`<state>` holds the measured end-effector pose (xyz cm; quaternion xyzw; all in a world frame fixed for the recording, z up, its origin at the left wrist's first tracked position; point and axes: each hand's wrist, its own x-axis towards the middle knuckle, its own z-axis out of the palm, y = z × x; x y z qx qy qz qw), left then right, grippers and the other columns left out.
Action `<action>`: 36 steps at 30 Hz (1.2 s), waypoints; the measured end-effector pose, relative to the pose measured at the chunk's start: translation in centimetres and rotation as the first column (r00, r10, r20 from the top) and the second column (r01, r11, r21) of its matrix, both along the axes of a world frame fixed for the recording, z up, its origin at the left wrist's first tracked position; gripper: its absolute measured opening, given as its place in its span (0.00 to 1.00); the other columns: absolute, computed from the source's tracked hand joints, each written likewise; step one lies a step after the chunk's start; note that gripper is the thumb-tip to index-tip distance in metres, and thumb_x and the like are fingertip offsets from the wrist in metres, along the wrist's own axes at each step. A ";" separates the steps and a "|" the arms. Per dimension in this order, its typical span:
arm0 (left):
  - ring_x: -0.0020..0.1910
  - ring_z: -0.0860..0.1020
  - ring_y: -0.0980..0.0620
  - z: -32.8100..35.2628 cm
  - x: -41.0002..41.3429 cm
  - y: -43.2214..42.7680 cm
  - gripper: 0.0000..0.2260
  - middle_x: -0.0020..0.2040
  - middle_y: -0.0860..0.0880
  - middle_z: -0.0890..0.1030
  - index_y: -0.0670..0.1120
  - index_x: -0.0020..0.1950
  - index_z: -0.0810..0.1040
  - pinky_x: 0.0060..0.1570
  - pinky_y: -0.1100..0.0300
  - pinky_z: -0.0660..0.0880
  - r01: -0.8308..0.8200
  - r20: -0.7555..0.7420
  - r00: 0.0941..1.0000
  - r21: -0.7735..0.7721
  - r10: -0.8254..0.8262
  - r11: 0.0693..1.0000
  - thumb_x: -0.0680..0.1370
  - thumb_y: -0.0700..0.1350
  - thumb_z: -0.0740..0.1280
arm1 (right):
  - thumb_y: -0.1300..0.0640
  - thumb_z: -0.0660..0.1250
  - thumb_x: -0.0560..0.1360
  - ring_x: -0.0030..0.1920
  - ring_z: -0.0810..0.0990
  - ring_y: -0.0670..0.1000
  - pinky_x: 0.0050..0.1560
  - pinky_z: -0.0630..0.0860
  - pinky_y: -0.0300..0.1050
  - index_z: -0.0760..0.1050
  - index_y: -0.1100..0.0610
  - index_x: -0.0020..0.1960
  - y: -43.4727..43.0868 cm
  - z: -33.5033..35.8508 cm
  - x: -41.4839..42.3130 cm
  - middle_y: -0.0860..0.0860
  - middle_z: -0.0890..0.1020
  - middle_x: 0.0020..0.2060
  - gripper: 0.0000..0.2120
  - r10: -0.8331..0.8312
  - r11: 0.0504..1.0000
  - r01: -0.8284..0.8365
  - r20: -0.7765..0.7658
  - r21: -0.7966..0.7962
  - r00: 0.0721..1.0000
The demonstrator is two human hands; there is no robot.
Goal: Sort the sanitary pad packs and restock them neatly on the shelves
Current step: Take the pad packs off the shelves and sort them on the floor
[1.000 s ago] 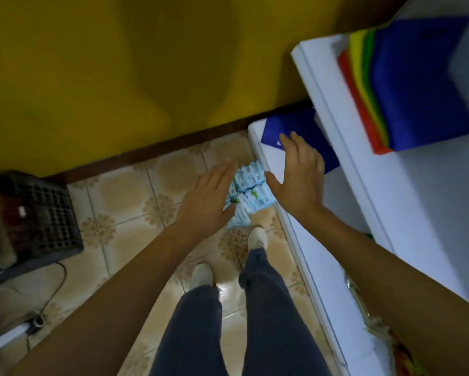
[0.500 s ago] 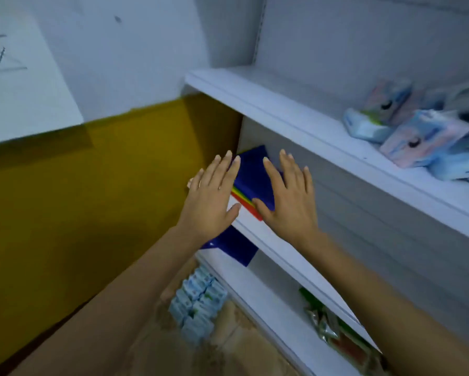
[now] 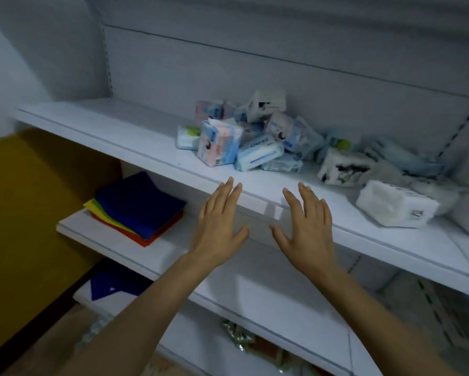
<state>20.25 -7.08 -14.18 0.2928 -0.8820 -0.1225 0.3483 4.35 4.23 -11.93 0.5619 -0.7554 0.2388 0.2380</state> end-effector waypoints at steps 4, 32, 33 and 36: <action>0.77 0.48 0.52 0.0 -4.9 1.5 0.33 0.79 0.51 0.50 0.49 0.78 0.54 0.71 0.54 0.51 0.023 -0.082 0.996 -0.020 -0.024 1.000 0.77 0.53 0.65 | 0.43 0.64 0.73 0.71 0.65 0.60 0.69 0.65 0.61 0.64 0.56 0.72 2.3 0.0 -4.5 0.60 0.67 0.71 0.31 -0.023 0.999 0.021 0.061 0.037 0.998; 0.66 0.72 0.44 2.9 -15.6 -15.9 0.29 0.68 0.45 0.72 0.47 0.72 0.64 0.62 0.45 0.72 0.124 -0.094 0.987 -0.104 -0.134 0.987 0.73 0.43 0.71 | 0.40 0.58 0.73 0.59 0.78 0.54 0.56 0.75 0.58 0.78 0.52 0.61 -17.3 3.0 -13.9 0.50 0.81 0.58 0.25 0.240 0.965 -0.260 0.284 0.034 0.928; 0.65 0.73 0.46 3.1 -15.4 -15.6 0.27 0.67 0.46 0.73 0.48 0.72 0.64 0.62 0.45 0.72 0.158 -0.142 0.976 -0.071 -0.167 0.985 0.75 0.44 0.70 | 0.43 0.58 0.73 0.55 0.79 0.55 0.54 0.74 0.58 0.80 0.52 0.57 -17.1 3.4 -14.0 0.50 0.83 0.53 0.21 0.236 0.970 -0.241 0.271 -0.016 0.933; 0.61 0.74 0.52 4.3 -14.8 -14.6 0.23 0.64 0.50 0.74 0.51 0.72 0.64 0.59 0.52 0.74 0.201 -0.289 0.943 0.101 -0.165 0.974 0.79 0.49 0.65 | 0.48 0.60 0.74 0.52 0.78 0.52 0.53 0.72 0.51 0.80 0.49 0.57 -15.3 4.9 -14.2 0.49 0.83 0.51 0.15 0.170 0.985 -0.153 0.302 -0.078 0.938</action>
